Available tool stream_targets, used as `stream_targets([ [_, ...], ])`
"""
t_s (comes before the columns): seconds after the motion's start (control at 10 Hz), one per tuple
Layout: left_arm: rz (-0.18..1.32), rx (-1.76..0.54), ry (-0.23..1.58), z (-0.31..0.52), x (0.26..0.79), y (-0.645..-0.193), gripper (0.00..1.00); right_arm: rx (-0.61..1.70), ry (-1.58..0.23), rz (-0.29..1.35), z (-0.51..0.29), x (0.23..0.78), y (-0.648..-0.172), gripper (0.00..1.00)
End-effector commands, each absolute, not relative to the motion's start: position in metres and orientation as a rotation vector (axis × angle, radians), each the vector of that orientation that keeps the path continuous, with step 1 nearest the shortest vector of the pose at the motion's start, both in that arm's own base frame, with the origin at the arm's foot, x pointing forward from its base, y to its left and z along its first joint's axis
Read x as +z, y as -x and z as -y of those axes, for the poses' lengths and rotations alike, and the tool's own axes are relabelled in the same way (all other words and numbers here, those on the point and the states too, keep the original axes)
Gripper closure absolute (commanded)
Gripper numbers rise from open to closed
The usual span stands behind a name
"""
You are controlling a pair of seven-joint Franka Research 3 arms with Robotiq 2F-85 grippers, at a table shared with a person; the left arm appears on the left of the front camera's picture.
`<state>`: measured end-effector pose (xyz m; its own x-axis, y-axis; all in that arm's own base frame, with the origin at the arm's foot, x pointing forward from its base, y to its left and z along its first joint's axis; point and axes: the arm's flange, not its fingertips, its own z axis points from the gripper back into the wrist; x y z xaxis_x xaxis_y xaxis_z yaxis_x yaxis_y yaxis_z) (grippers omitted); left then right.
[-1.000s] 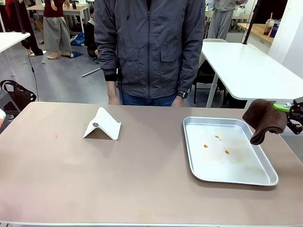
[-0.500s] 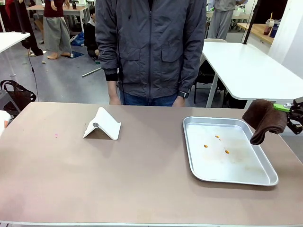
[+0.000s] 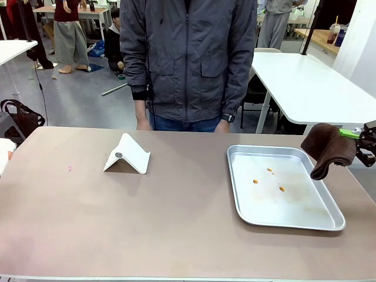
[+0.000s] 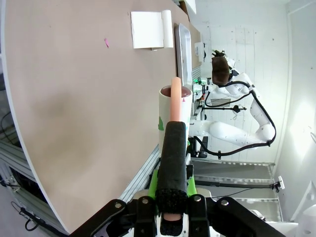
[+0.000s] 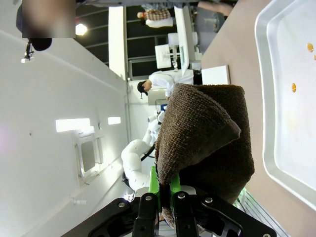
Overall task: Clean the surface of the table.
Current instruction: Clean the area not pointed to by the person.
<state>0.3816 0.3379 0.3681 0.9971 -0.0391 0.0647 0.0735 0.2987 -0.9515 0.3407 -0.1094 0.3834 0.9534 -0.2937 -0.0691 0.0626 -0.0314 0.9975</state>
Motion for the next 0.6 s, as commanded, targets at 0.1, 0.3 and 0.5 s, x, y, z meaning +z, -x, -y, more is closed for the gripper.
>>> stream_targets([
  [0.1,0.028,-0.075,1.269,-0.3393,0.3706,-0.3780,0.78,-0.278,-1.579,0.184,0.1076,0.3873,-0.3400,1.00],
  [0.3,0.028,-0.075,1.269,-0.3393,0.3706,-0.3780,0.78,-0.278,-1.579,0.184,0.1076,0.3873,-0.3400,1.00],
  [0.5,0.028,-0.075,1.269,-0.3393,0.3706,-0.3780,0.78,-0.278,-1.579,0.184,0.1076,0.3873,-0.3400,1.00],
])
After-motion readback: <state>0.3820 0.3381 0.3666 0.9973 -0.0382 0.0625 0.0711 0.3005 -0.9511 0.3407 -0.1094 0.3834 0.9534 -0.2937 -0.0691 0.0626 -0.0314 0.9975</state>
